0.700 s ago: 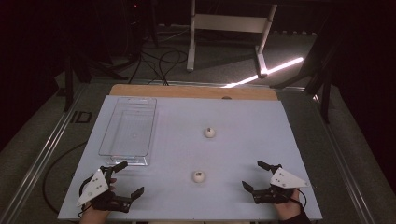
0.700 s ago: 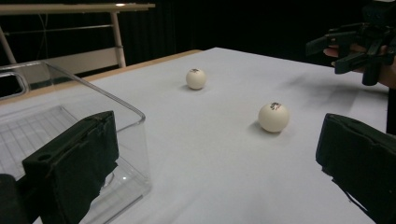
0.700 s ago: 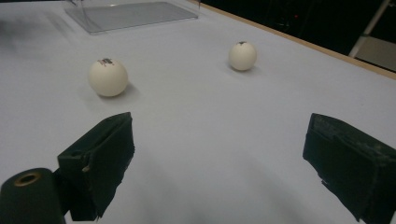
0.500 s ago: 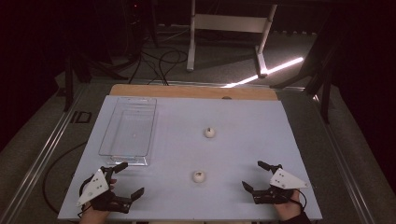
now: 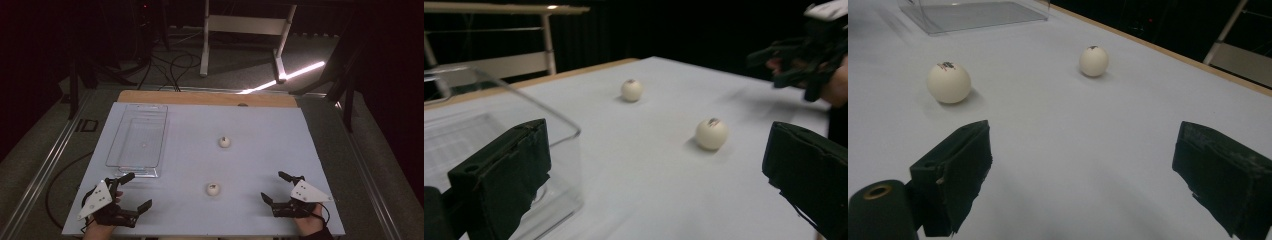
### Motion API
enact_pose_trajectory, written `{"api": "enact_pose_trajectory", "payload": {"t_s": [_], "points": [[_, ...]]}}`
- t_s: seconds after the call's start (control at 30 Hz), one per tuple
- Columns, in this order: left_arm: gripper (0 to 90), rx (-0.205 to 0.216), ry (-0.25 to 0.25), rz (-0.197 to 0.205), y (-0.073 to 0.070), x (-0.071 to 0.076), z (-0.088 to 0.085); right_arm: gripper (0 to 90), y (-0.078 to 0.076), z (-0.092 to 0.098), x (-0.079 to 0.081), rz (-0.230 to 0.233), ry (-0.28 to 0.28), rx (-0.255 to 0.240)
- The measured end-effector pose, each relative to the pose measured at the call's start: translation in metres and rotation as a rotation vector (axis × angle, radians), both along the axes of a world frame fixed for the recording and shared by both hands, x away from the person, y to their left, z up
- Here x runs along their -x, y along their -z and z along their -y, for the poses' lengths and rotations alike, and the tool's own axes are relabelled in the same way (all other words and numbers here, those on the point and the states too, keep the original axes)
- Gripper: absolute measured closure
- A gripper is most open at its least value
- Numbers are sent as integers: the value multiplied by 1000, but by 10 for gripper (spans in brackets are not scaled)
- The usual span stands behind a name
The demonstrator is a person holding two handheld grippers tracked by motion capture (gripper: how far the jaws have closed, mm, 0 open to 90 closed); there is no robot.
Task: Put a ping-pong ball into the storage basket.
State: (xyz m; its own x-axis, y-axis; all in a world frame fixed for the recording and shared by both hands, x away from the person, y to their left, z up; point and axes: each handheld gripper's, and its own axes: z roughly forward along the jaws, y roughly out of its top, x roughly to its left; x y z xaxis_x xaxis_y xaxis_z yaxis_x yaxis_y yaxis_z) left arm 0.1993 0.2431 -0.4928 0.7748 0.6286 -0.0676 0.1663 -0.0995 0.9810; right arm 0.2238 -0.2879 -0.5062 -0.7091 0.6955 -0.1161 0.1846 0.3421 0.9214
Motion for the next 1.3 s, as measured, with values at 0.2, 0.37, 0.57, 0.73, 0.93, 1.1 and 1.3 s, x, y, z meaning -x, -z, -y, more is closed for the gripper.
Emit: {"api": "enact_pose_trajectory", "payload": {"t_s": [0.2, 0.37, 0.57, 0.73, 0.93, 1.1, 1.3], "points": [[2, -26, 0, 1, -8, 0, 1, 87, 0, 0, -1, 2, 2, 2], [2, -22, 11, 3, -17, -3, 0, 87, -1, -1, -1, 1, 2, -4], [2, -69, 35, -1, -30, -5, 3, 87, -3, -2, -1, 1, 0, -2], [2, -98, 53, -7, -42, -7, 5, 87, -4, -3, 0, 7, 2, -7], [2, -150, 76, -6, -55, -9, 7, 87, -4, -3, 0, 11, -1, -3], [2, -192, 88, -19, -62, -10, 11, 87, -5, -3, 0, 7, -1, -3], [2, -225, 108, -48, -67, -13, 15, 87, -4, -3, 0, 1, 0, -4]]}}
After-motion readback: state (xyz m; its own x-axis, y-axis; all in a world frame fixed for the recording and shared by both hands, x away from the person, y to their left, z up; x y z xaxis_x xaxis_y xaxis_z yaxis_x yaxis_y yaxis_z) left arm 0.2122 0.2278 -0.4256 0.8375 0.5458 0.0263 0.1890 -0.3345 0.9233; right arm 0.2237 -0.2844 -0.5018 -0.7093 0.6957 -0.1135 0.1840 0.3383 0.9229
